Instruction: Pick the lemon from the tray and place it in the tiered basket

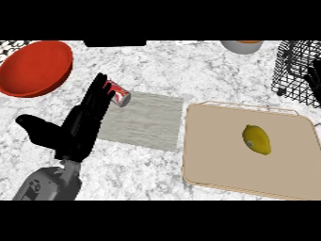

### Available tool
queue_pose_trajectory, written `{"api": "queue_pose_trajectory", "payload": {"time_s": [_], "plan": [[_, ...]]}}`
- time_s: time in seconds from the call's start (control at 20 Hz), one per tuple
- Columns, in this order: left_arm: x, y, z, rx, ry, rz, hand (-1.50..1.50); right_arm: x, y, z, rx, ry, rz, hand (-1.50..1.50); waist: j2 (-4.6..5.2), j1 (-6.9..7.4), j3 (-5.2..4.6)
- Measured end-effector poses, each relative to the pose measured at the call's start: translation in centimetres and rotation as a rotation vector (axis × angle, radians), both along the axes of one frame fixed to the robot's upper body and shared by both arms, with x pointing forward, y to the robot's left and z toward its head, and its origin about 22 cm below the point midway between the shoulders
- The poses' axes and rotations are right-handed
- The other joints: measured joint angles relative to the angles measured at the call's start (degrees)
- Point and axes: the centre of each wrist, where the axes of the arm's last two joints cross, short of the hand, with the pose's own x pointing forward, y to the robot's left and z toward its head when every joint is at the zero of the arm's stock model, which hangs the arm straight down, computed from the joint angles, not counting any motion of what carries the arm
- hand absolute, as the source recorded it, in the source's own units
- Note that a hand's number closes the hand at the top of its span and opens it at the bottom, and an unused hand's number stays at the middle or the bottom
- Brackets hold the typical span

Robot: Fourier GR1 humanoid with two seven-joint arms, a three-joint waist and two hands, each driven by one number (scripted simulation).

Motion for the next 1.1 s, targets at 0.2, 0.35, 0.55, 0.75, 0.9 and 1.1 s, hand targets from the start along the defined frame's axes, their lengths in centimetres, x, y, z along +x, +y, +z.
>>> {"api": "queue_pose_trajectory", "payload": {"time_s": [0.2, 0.35, 0.55, 0.75, 0.9, 1.1], "plan": [[-0.3, 2.6, -0.5, 0.101, 0.012, 0.038, 0.0, -0.2, 2.7, -0.2, 0.142, -0.103, 0.151, 1.5, 1.42, 0.54, -0.99], [-0.4, 5.3, -1.4, 0.194, 0.053, 0.088, 0.0, -0.5, 3.6, -0.1, 0.158, -0.15, 0.208, 1.5, 1.94, 0.53, -1.51], [-1.2, 7.9, -2.8, 0.248, 0.102, 0.108, 0.0, -2.4, 3.5, -5.1, 0.271, -0.034, -0.058, -1.5, 2.46, 0.17, -1.64], [-1.4, 9.8, -3.7, 0.261, 0.118, 0.111, 0.0, -3.5, 4.0, -6.5, 0.275, -0.067, -0.132, -1.5, 2.56, 0.21, -1.67], [-1.3, 10.8, -3.7, 0.265, 0.125, 0.112, 0.0, -4.0, 2.9, -5.3, 0.169, -0.1, -0.138, -1.5, 2.55, 0.05, -1.71], [-1.7, 11.2, -4.0, 0.268, 0.13, 0.117, 0.0, -5.0, -0.1, -2.6, -0.108, -0.072, -0.147, -1.5, 2.42, -0.28, -1.85]]}}
